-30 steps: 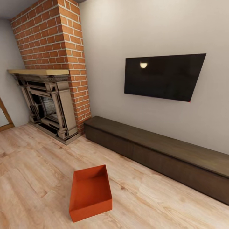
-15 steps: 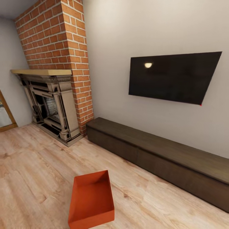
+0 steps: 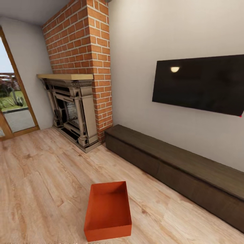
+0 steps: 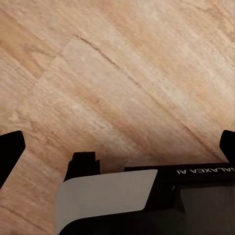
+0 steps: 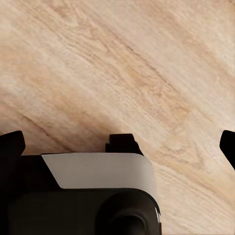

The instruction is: Move the two storage containers from the living room to the garage. In the garage, place one container on the floor and stack the other container on top of it (either order is fine).

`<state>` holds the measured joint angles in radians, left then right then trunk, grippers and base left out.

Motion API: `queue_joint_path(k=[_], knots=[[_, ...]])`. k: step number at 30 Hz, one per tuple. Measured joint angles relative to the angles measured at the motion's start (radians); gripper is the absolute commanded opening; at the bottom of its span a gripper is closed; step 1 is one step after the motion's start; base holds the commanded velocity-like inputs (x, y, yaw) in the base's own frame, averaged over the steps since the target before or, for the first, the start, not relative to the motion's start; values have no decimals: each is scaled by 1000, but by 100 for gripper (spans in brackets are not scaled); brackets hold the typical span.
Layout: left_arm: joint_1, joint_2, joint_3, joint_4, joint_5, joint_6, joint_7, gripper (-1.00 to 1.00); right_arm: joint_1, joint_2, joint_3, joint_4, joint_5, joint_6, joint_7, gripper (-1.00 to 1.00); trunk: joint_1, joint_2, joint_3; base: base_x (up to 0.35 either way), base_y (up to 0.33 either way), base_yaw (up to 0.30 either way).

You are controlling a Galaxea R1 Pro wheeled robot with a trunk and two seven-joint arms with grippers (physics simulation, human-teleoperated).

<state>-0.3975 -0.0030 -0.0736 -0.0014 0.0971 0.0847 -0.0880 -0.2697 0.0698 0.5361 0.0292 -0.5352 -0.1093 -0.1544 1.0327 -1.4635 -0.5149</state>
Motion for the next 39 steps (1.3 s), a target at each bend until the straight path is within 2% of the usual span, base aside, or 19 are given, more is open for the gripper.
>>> queue_joint_path(k=[8,32,39], knots=[[0,0,0,0,0,2,0,100,0,0,0,0,0,0,0,100,0,0,0,32,0,217],[0,0,0,0,0,2,0,100,0,0,0,0,0,1,0,100,-1,0,0,307,0,5],[0,1,0,0,0,1,0,100,0,0,0,0,0,1,0,100,0,0,0,112,0,0]])
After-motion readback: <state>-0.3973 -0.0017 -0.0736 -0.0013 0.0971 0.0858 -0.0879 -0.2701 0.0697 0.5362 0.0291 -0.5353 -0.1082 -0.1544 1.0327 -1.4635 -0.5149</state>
